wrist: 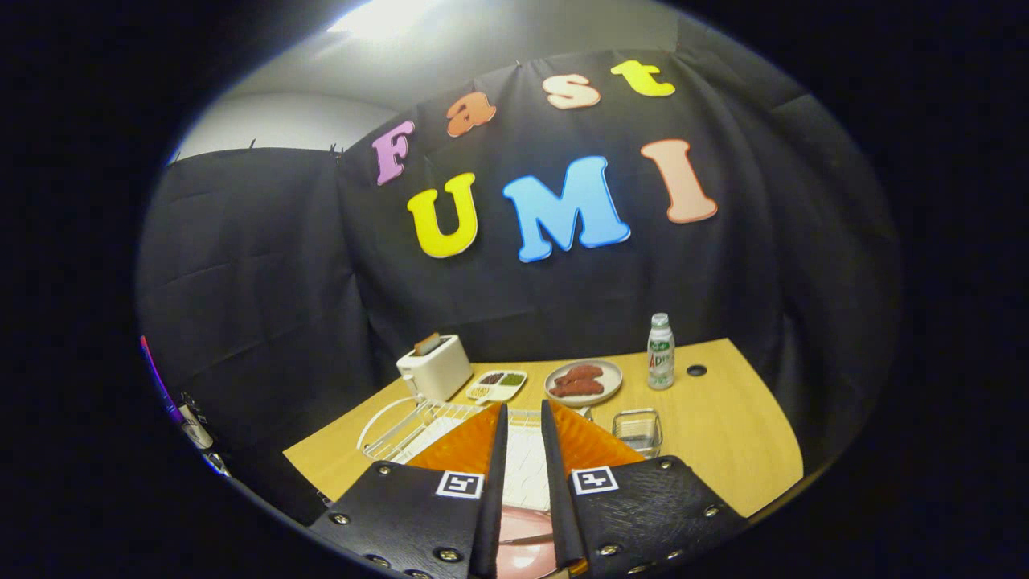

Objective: Take the plate from the dish rack, then take the spoon from the basket and place it into the plate.

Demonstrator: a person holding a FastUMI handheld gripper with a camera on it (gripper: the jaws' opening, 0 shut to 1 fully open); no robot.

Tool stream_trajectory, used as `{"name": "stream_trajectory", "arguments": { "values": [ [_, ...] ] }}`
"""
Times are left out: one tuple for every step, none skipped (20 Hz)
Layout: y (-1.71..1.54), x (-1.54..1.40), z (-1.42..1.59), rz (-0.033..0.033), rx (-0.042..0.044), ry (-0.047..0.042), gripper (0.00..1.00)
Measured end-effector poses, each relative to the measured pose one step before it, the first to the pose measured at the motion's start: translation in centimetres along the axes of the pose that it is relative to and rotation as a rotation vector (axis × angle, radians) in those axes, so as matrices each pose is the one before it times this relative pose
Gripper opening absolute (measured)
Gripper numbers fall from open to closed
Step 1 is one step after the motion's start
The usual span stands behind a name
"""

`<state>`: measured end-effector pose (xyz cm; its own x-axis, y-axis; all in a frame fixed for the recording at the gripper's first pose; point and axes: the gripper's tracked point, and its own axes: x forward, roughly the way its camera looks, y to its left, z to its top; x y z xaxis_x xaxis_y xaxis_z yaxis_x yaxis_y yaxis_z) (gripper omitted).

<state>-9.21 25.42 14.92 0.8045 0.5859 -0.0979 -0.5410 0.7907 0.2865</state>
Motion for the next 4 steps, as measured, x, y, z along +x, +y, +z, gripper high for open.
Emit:
{"name": "stream_trajectory", "arguments": {
  "values": [
    [-0.725, -0.003, 1.753, -0.01556, -0.02297, -0.03108, 0.26],
    [-0.678, 0.003, 1.825, -0.01829, -0.02591, -0.03572, 0.26],
    [-0.719, -0.020, 1.755, -0.01767, -0.02473, -0.03243, 0.26],
    [-0.626, 0.014, 1.557, -0.01493, -0.01560, -0.02536, 0.26]
  ]
}}
